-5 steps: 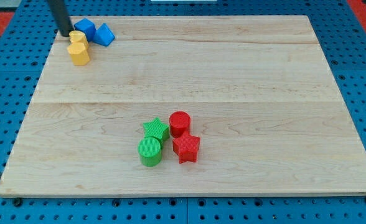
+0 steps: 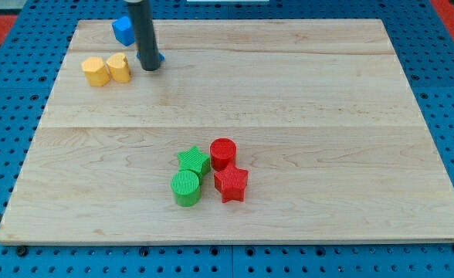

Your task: Push the triangle into the cube

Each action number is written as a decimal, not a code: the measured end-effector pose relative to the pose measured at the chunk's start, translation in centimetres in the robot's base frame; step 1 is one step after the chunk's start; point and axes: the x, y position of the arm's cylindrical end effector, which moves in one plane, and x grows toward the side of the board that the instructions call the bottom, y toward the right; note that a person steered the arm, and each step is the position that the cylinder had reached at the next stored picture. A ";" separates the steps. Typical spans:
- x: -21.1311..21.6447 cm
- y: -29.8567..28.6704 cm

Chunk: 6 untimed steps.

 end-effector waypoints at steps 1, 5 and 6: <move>-0.8 -0.1; -3.4 7.9; -4.0 2.4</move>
